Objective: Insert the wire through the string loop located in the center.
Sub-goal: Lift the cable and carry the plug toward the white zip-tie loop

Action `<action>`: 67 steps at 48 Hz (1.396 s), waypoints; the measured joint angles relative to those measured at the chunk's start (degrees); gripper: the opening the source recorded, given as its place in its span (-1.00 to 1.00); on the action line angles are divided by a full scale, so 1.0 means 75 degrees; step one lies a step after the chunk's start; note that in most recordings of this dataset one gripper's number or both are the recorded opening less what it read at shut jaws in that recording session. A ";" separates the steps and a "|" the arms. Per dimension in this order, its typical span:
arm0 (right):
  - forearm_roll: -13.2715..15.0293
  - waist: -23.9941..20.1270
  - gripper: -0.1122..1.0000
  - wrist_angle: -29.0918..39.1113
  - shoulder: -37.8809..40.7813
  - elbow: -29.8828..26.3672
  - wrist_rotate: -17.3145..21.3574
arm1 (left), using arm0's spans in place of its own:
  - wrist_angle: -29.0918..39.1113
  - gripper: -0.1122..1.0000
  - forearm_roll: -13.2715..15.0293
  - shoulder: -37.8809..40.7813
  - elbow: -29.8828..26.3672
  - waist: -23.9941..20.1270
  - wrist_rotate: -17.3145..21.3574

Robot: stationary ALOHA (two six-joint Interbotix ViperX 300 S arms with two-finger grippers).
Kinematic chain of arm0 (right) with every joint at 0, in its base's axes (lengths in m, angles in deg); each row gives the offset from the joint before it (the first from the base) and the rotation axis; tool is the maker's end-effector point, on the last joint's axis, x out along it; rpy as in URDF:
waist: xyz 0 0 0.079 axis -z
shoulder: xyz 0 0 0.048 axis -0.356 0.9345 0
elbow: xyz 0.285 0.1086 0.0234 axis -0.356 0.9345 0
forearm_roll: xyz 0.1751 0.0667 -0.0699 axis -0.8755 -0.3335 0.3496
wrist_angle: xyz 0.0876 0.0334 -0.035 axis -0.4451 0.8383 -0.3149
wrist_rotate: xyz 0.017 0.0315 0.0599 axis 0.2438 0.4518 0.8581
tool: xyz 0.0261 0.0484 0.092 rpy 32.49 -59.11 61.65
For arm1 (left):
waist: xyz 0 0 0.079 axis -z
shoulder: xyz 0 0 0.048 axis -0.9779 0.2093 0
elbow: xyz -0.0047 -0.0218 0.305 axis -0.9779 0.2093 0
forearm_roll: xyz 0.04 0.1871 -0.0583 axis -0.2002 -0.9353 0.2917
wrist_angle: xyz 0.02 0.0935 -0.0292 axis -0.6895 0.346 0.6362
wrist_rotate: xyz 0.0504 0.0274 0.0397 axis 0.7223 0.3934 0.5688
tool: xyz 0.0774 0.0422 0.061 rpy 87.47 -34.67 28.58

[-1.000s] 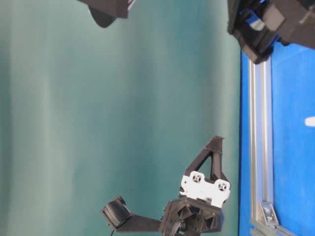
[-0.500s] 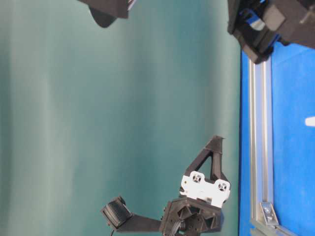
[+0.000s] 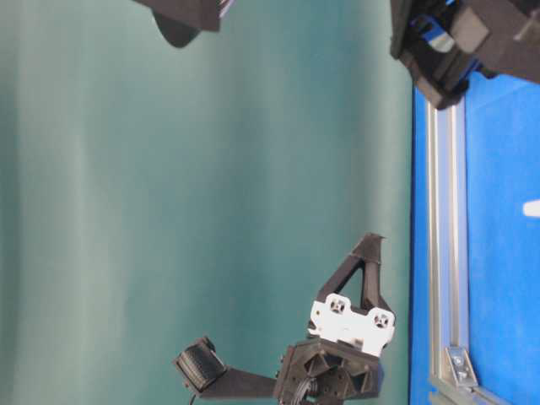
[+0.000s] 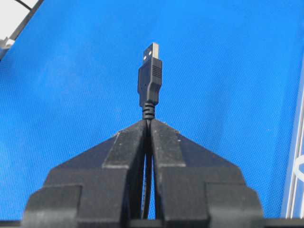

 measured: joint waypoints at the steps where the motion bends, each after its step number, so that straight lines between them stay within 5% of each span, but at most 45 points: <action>1: 0.0000 -0.0012 -0.85 0.0012 0.0000 -0.0012 0.0000 | 0.0000 -0.80 0.0000 0.0012 0.0000 0.0000 0.0000; 36: 0.0000 0.0000 -0.85 0.0000 -0.0012 0.0023 0.0000 | 0.0000 -0.80 0.0000 0.0012 0.0000 0.0000 -0.0012; 67: -0.0023 0.0023 -0.85 0.0000 -0.1160 0.1465 0.0000 | 0.0000 -0.80 0.0012 0.0000 0.0000 -0.0012 -0.0012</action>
